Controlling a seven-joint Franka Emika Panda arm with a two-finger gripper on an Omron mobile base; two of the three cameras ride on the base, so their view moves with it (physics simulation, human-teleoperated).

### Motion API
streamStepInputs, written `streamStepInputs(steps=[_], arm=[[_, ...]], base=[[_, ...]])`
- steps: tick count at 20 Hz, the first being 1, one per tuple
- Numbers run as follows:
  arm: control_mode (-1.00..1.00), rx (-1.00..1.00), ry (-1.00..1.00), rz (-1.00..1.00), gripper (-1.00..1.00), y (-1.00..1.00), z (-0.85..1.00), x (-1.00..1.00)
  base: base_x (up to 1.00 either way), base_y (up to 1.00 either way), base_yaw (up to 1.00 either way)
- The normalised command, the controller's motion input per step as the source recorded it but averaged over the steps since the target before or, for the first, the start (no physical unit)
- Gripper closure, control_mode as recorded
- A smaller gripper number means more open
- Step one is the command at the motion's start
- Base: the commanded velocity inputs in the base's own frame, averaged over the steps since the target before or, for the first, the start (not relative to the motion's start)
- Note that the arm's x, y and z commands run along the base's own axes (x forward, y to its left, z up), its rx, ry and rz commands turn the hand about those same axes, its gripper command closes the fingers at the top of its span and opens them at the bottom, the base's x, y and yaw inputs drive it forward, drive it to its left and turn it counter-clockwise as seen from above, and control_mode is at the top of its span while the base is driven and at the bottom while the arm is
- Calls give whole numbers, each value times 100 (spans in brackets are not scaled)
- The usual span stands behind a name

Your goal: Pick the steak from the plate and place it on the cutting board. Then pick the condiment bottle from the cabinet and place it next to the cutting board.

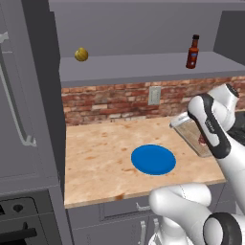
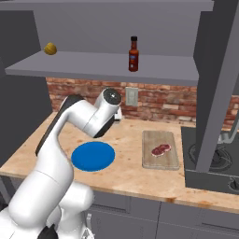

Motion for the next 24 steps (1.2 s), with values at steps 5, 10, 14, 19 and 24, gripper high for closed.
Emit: streamStepInputs(steps=[5, 10, 14, 19, 24], arm=[[-100, -12, -21, 47, -100, 14, 0, 19], [-100, -12, -21, 48, -100, 18, 0, 25], [-100, -14, -22, 46, -100, 18, 0, 20], [-100, -15, -23, 44, -100, 16, 0, 12], [-100, -13, -24, 26, -100, 14, 0, -7]], base=[[0, 0, 0], [0, 0, 0], [0, 0, 0], [0, 0, 0], [0, 0, 0]])
